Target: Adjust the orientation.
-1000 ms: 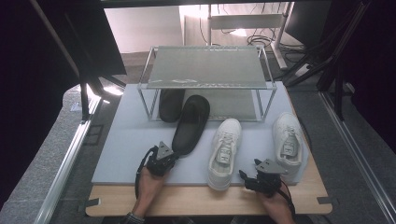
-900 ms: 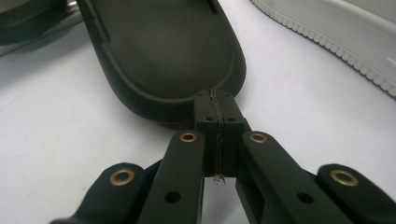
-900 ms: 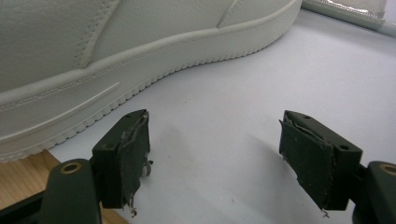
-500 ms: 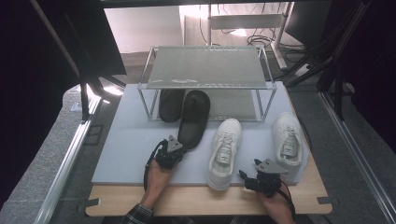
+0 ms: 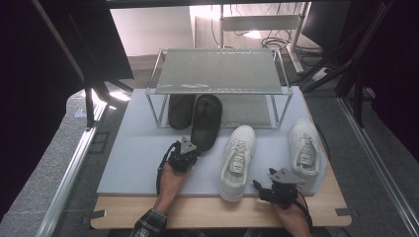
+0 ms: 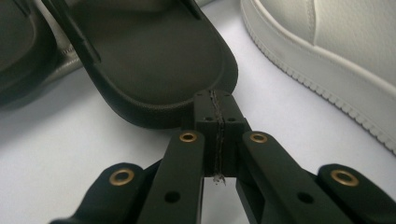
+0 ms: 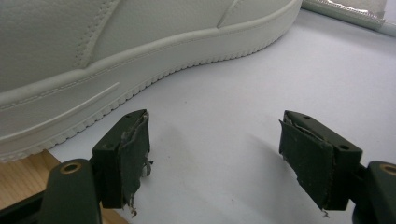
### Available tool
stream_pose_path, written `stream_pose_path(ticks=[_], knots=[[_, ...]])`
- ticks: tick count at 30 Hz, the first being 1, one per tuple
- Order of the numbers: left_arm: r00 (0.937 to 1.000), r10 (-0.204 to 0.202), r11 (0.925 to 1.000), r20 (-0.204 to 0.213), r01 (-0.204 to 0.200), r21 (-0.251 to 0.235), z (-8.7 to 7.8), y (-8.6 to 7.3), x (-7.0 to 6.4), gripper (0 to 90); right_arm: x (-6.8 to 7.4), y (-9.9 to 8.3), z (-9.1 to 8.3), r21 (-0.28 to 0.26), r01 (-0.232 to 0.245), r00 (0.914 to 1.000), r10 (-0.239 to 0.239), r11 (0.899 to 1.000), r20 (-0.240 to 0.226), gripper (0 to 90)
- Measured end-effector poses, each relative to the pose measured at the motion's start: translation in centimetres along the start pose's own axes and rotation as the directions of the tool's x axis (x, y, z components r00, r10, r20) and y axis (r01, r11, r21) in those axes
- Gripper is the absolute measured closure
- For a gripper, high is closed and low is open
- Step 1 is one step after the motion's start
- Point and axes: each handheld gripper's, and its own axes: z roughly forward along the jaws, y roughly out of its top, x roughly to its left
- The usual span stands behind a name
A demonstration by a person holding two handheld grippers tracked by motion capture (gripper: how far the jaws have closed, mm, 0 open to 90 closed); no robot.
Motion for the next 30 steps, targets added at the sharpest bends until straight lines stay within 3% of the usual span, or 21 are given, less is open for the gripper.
stream_pose_path(ticks=[16,30], knots=[[0.9982,-0.049,0.9988,-0.034,0.048,-0.013,2.0,1.7,1.2,88.7,0.0,0.0,0.0,0.000,0.000,1.0000,0.000,1.000,0.000,24.8],[0.9927,-0.100,0.9950,-0.068,0.099,-0.015,3.7,2.6,3.1,88.9,0.0,0.0,0.0,0.000,0.000,1.0000,0.000,1.000,0.000,24.8]])
